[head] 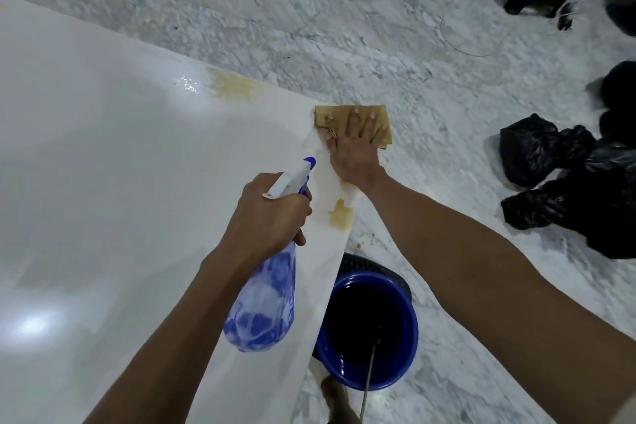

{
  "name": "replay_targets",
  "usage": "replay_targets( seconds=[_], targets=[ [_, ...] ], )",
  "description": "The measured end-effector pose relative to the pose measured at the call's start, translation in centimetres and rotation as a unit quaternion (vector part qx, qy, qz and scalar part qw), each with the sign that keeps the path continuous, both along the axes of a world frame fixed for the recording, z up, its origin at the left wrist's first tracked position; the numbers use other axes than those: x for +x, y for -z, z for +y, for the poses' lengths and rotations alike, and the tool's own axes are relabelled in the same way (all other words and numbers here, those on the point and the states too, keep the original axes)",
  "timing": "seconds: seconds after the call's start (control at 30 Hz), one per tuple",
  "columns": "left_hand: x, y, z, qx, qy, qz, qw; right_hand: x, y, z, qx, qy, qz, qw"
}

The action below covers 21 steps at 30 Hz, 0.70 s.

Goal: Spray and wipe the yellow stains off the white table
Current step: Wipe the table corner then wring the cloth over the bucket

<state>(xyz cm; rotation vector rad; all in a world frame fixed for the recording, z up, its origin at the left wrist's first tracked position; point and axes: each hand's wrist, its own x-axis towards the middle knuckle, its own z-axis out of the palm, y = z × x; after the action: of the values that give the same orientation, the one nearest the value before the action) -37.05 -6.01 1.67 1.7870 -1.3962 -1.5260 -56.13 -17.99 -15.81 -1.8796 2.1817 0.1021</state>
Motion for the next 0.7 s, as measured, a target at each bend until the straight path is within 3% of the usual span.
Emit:
replay_targets(
  seconds=[0.33,0.7],
  targets=[
    [4.2,-1.5,2.6,-0.030,0.018,-0.019,0.999,3.3,0.1,5.5,-0.010,0.021,0.006,1.000],
    [13.4,-1.2,11.3,-0.001,0.064,-0.002,0.998,11.5,-0.1,18.9,-0.028,0.060,-0.002,0.998]
  ],
)
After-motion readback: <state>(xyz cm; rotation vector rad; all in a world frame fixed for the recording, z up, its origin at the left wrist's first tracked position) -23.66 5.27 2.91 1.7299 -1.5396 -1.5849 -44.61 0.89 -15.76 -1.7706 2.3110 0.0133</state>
